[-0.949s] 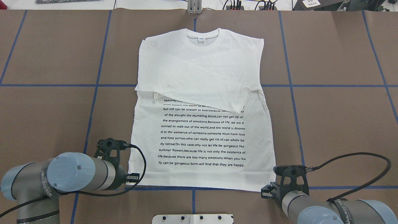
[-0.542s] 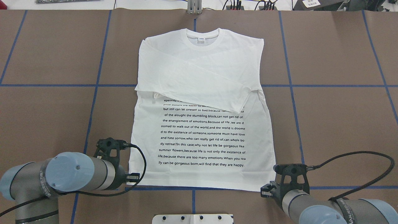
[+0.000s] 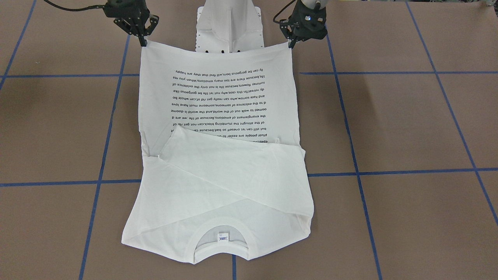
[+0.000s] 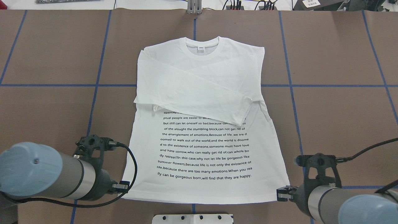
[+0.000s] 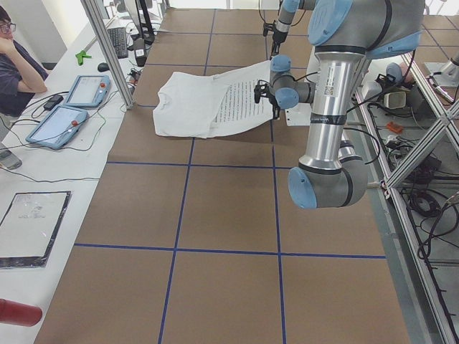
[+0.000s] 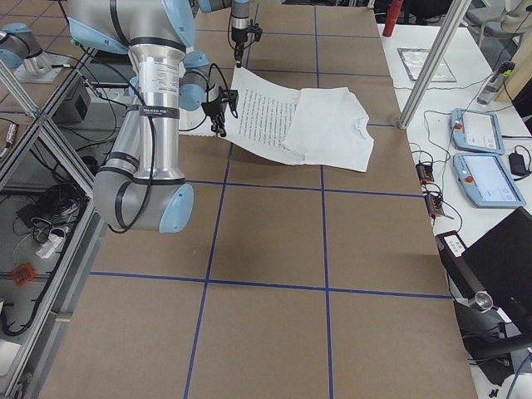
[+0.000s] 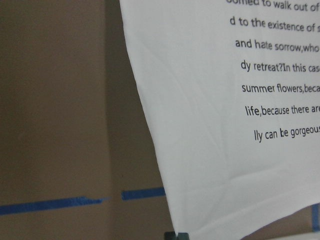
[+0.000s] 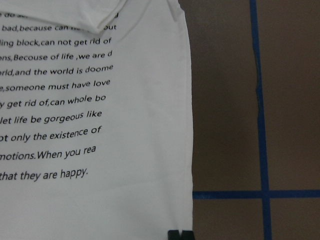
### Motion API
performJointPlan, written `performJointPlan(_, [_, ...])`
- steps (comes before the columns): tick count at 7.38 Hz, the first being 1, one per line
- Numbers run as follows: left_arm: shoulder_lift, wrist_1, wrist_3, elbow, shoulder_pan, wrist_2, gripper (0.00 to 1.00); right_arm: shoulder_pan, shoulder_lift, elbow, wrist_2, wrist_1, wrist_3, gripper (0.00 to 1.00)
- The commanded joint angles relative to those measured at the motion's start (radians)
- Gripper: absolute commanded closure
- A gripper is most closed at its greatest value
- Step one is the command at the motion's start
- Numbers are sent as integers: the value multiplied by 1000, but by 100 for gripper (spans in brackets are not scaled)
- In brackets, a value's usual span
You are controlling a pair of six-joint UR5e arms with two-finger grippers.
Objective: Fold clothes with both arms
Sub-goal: 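Lift the hem with both grippers and fold it toward the collar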
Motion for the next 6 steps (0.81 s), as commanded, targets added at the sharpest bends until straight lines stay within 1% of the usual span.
performJointPlan(1, [-167, 324, 90, -122, -102, -68, 100, 136, 66, 116, 189, -168, -55, 100])
performJointPlan(2, [-255, 397, 168, -63, -151, -72, 100, 207, 155, 72, 199, -179, -177, 100])
performJointPlan(3, [-276, 393, 225, 0, -243, -73, 100, 291, 221, -1, 214, -198, -229, 100])
performJointPlan(4, [-303, 392, 274, 48, -324, -72, 100, 409, 320, -76, 274, -221, -305, 100])
performJointPlan(5, [-355, 392, 285, 97, -388, -69, 100, 522, 384, -118, 347, -268, -353, 100])
performJointPlan(6, [-406, 392, 285, 143, -417, -67, 100, 613, 442, -160, 386, -282, -378, 100])
